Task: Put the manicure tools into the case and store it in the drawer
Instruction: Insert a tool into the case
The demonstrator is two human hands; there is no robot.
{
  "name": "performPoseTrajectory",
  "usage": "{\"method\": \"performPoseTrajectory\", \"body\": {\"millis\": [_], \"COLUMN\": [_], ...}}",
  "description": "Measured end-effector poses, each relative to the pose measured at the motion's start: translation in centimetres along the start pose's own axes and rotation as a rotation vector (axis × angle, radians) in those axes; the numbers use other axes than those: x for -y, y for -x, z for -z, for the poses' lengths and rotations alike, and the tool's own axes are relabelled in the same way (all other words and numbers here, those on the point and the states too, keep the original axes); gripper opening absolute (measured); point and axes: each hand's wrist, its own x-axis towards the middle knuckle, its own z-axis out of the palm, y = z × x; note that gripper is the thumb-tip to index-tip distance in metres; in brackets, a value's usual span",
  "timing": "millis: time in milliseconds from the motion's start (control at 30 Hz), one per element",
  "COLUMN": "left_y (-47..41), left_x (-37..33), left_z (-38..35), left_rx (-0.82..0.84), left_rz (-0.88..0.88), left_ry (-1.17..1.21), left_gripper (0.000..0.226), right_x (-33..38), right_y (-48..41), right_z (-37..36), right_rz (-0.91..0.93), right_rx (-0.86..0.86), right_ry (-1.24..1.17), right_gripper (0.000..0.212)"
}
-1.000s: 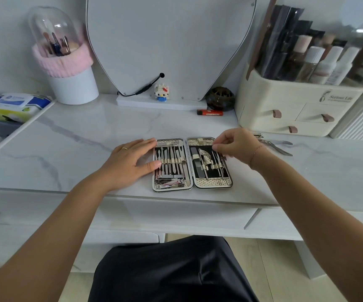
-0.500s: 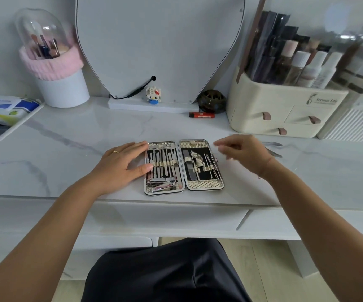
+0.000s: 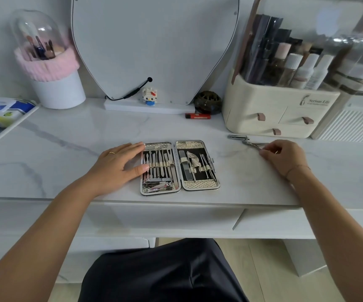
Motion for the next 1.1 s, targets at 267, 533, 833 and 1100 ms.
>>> {"method": "performPoseTrajectory", "body": {"millis": [267, 533, 833, 1100], "left_y": [0.0, 0.1, -2.1, -5.7], "left_x": [0.0, -0.4, -5.4, -10.0], "left_z": [0.1, 0.3, 1.6, 1.7], "left_rx": [0.002, 0.020, -0.122, -0.187], "left_rz": [0.007, 0.024, 0.035, 0.151], "left_ry": [0.002, 0.018, 0.382, 0.946], "left_gripper": [0.091, 0.088, 0.049, 0.012], "right_x": [3.1, 4.8, 12.1, 15.4], "right_y": [-3.0, -3.7, 0.7, 2.5], "right_z": [-2.3, -3.0, -3.0, -3.9], "right_rz": [0.157, 0.202, 0.381, 0.225], "right_rx": [0.021, 0.078, 0.220, 0.461], "right_ry": [0.081, 0.053, -0.312, -0.821], "right_gripper": [0.028, 0.008, 0.015, 0.006]}}
